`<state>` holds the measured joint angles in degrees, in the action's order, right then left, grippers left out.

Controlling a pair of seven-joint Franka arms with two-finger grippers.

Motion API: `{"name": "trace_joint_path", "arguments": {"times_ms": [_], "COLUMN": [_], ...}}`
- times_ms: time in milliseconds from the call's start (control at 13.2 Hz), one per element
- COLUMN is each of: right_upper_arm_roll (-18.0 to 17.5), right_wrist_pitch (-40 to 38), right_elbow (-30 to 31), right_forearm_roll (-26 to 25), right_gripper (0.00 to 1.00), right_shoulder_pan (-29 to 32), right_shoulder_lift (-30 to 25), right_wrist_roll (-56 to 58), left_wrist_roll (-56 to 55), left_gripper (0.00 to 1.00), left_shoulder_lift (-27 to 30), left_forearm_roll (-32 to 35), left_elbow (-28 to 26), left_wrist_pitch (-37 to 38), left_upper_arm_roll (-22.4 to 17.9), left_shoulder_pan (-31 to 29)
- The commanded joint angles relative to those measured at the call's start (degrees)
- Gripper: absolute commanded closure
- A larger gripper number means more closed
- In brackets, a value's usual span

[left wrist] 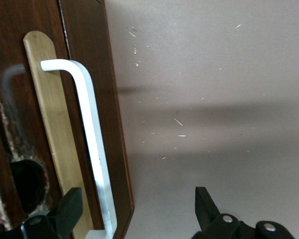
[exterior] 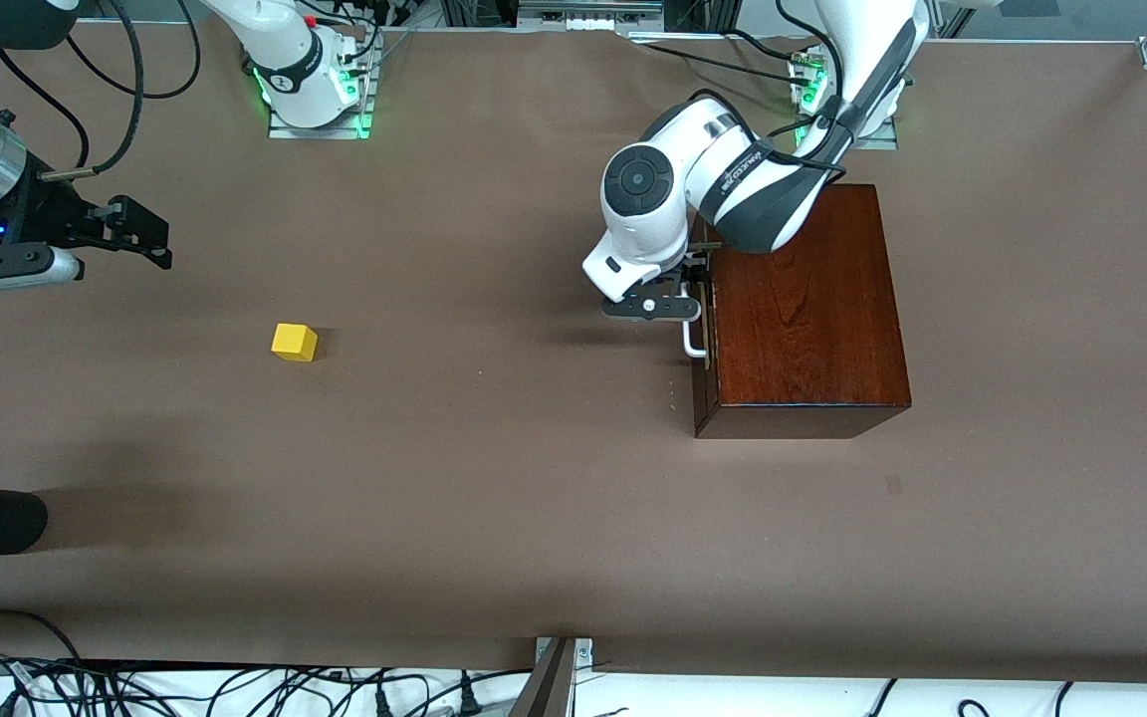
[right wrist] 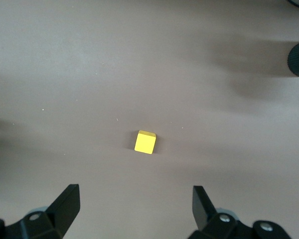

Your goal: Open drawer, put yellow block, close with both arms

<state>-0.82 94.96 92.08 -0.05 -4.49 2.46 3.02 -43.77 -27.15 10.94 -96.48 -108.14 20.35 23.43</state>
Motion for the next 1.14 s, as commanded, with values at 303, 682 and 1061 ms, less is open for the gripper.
{"name": "trace_joint_path", "arguments": {"times_ms": [303, 682, 1061], "right_upper_arm_roll": [-0.2, 0.0, 0.1], "right_wrist_pitch": [-0.7, -3.1, 0.5], "right_elbow": [-1.1, -1.0, 2.4], "right_forearm_roll": [-1.4, -2.7, -2.1], "right_gripper": [0.0, 0.0, 0.0], "right_shoulder_pan": [-1.0, -0.8, -0.3], "right_shoulder_lift": [1.9, 4.7, 8.7], "right_wrist_roll": [0.1, 0.7, -5.2], "left_wrist_roll": [-3.5, -7.6, -9.6], "left_gripper": [0.0, 0.0, 0.0], "left_shoulder_lift": [-1.8, -4.5, -5.4], "left_forearm_roll": [3.6, 6.7, 5.6], "left_elbow": [-1.8, -1.6, -0.8], "left_wrist_pitch": [-3.3, -7.0, -12.4], "left_upper_arm_roll": [-0.1, -0.1, 0.1], "left_shoulder_pan": [0.7, 1.1, 2.5]}}
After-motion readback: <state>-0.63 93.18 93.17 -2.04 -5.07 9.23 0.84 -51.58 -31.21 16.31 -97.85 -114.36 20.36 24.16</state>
